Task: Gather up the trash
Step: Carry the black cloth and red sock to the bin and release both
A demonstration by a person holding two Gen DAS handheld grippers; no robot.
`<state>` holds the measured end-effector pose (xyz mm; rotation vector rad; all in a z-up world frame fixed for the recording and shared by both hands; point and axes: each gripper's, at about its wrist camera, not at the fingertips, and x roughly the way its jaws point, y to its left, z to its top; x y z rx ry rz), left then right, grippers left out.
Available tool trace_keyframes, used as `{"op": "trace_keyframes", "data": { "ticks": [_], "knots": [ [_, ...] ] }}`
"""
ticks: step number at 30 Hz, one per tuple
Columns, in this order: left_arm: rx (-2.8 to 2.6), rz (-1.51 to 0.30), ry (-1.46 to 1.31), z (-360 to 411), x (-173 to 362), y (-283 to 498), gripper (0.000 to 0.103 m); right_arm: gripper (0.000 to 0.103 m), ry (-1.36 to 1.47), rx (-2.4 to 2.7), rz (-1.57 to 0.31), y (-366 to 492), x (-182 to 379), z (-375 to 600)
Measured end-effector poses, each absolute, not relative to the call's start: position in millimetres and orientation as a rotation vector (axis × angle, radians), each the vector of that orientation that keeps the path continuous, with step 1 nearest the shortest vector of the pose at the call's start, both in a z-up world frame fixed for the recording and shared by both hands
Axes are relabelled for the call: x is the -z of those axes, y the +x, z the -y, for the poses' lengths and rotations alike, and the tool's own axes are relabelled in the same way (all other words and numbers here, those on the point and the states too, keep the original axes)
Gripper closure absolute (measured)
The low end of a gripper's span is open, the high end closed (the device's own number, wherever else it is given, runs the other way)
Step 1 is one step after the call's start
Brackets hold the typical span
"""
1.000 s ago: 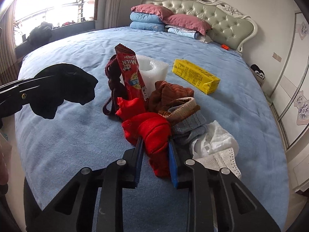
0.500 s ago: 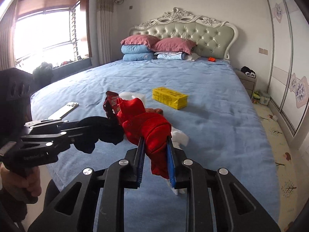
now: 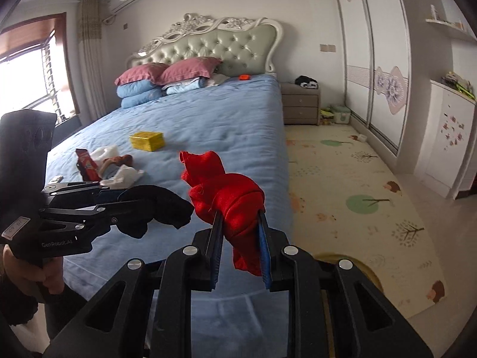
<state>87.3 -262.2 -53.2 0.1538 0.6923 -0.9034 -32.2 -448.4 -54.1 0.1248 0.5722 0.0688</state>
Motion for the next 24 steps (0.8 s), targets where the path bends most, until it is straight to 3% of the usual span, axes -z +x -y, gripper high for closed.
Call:
{"op": "trace_keyframes", "data": {
  "ticks": [14, 24],
  "knots": [
    [1.086, -0.896, 0.436, 453, 97, 100, 0.072, 0.080, 0.270, 0.131, -0.752, -60, 111, 591],
    [1.115, -1.055, 0.608, 513, 134, 108, 0.070, 0.080, 0.339, 0.136, -0.882, -47, 152, 639]
  ]
}}
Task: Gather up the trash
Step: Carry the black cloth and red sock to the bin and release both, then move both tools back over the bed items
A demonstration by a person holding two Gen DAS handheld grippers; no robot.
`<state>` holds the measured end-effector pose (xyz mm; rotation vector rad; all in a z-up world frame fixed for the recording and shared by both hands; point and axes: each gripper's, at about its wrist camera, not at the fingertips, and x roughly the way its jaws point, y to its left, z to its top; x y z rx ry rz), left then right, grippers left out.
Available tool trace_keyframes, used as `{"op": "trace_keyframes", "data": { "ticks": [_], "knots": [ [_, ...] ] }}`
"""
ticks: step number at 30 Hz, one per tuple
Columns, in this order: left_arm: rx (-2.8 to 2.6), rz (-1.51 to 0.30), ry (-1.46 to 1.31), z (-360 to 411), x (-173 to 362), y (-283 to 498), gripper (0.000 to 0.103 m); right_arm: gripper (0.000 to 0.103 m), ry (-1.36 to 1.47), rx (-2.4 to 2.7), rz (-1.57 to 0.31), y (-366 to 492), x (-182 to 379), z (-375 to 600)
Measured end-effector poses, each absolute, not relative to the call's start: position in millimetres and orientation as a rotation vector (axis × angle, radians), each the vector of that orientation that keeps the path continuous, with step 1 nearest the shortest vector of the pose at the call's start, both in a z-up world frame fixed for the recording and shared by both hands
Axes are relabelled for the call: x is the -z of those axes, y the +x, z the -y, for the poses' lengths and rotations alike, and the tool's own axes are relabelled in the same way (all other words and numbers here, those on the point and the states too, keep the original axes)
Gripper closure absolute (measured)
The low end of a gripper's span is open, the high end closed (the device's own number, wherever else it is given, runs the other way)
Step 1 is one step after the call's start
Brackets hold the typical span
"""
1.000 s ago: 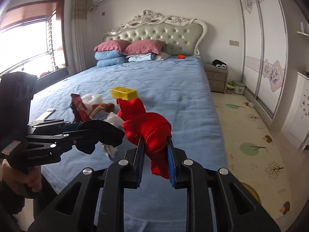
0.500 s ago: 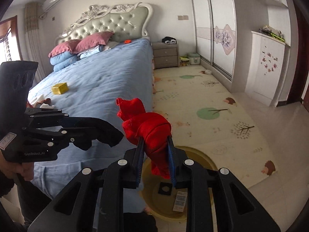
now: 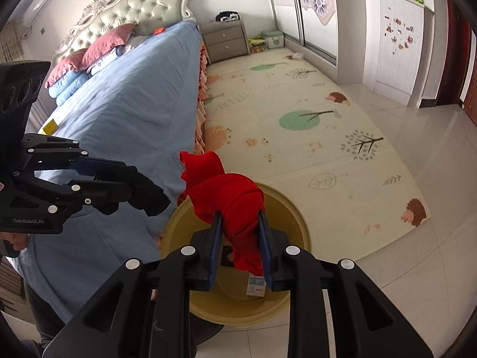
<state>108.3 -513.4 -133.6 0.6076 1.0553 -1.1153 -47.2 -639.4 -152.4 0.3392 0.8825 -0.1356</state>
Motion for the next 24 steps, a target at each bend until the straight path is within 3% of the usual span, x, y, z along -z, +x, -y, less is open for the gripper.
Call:
{"op": "trace_keyframes", "data": {
  "ticks": [2, 5, 7, 24],
  "knots": [
    [1.113, -1.081, 0.623, 519, 139, 112, 0.064, 0.076, 0.364, 0.117, -0.907, -44, 161, 645],
    [1.092, -1.117, 0.639, 521, 145, 116, 0.014, 0.061, 0.403, 0.093, -0.924, -42, 172, 653],
    [1.089, -1.112, 0.647, 522, 146, 117, 0.013, 0.053, 0.428, 0.103, -0.923, -43, 174, 657],
    [1.112, -1.033, 0.669, 513, 136, 111, 0.011, 0.053, 0.360, 0.069, -0.934, -53, 153, 636]
  ]
}}
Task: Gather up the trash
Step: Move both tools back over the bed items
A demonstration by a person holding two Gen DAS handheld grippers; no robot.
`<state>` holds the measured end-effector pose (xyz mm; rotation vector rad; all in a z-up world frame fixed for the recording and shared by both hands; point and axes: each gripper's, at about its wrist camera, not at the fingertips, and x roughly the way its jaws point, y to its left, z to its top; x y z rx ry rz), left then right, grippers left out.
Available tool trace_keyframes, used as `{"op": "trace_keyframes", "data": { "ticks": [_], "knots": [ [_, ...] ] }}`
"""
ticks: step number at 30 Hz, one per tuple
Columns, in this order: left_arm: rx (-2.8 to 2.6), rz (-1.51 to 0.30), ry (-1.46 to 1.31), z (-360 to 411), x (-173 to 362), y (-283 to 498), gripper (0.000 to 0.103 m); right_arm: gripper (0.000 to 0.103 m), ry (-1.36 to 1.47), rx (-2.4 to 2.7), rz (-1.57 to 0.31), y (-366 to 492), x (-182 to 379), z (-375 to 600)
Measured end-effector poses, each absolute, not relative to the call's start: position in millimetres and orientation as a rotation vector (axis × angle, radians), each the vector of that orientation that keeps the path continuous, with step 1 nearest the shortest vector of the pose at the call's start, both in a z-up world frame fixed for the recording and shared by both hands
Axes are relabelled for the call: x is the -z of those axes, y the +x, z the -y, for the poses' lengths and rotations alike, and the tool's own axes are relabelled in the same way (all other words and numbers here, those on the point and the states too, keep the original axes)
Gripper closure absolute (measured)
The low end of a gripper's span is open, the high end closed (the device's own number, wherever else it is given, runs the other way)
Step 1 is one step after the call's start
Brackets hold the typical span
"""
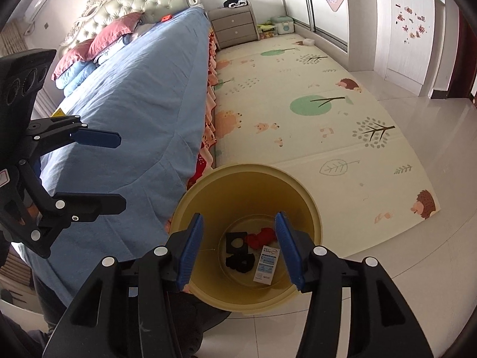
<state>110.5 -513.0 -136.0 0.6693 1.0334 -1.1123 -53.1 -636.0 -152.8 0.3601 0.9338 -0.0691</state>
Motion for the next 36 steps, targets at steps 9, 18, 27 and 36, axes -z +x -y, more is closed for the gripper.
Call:
{"op": "trace_keyframes", "data": {
  "ticks": [9, 18, 27, 36],
  "knots": [
    [1.084, -0.909, 0.581, 469, 101, 103, 0.011, 0.053, 0.303, 0.054, -0.849, -60, 112, 602],
    [0.912, -0.754, 0.441, 367, 66, 106, 0.008, 0.053, 0.248, -0.069, -0.709, -48, 68, 536],
    [0.700, -0.640, 0.260, 235, 41, 106, 0.004, 0.035, 0.150, -0.264, -0.580, -28, 39, 437],
    [0.449, -0.554, 0.116, 115, 33, 102, 0.004, 0.021, 0.118, -0.389, -0.506, -10, 32, 341]
  ]
}}
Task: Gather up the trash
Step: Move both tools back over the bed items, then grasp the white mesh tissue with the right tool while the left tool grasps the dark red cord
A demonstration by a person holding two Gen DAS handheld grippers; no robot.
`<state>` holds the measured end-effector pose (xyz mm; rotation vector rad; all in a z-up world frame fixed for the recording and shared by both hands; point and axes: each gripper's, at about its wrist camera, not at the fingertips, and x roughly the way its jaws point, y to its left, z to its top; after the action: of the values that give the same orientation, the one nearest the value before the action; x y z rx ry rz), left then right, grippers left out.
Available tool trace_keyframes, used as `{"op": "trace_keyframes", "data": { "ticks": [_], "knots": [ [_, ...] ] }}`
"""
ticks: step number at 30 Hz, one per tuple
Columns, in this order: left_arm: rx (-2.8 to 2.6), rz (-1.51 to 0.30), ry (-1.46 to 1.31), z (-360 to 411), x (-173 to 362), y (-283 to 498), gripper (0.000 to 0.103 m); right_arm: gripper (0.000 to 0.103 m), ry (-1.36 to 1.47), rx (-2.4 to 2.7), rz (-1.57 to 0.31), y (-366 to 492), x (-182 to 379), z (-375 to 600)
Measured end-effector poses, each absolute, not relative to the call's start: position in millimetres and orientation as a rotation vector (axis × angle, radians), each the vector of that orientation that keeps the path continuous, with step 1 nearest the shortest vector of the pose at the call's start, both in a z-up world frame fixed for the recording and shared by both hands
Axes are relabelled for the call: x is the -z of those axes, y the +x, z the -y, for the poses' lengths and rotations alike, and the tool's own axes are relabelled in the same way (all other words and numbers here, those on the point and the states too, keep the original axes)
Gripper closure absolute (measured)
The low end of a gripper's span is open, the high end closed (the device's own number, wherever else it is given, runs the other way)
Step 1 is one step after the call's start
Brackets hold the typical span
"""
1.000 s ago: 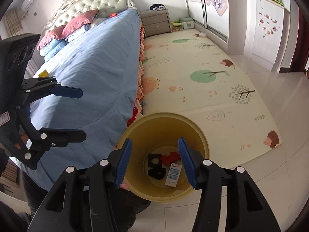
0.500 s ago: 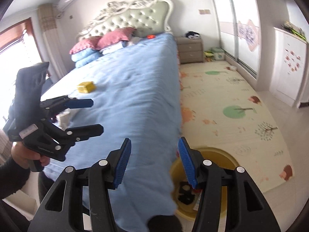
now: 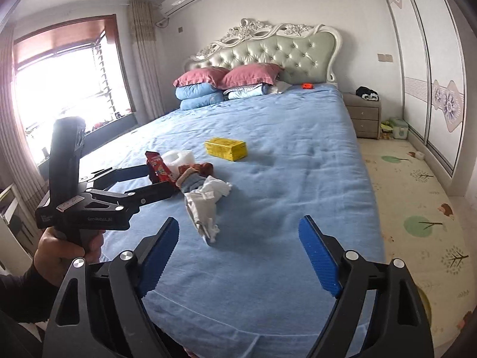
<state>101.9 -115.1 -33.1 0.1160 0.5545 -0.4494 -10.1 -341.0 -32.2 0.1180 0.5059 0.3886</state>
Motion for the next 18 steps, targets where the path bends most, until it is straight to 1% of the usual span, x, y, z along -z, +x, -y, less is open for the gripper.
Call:
{"op": "trace_keyframes", "data": {
  "ticks": [3, 10, 18],
  "knots": [
    [0.397, -0.542, 0.085, 85, 35, 102, 0.004, 0.016, 0.121, -0.417, -0.501, -3, 33, 316],
    [0.331, -0.558, 0.021, 33, 48, 103, 0.004, 0.016, 0.055, -0.431, -0.527, 11, 44, 270],
    [0.294, -0.575, -0.049, -1, 60, 112, 0.004, 0.017, -0.028, -0.374, -0.590, 49, 56, 237]
  ]
}}
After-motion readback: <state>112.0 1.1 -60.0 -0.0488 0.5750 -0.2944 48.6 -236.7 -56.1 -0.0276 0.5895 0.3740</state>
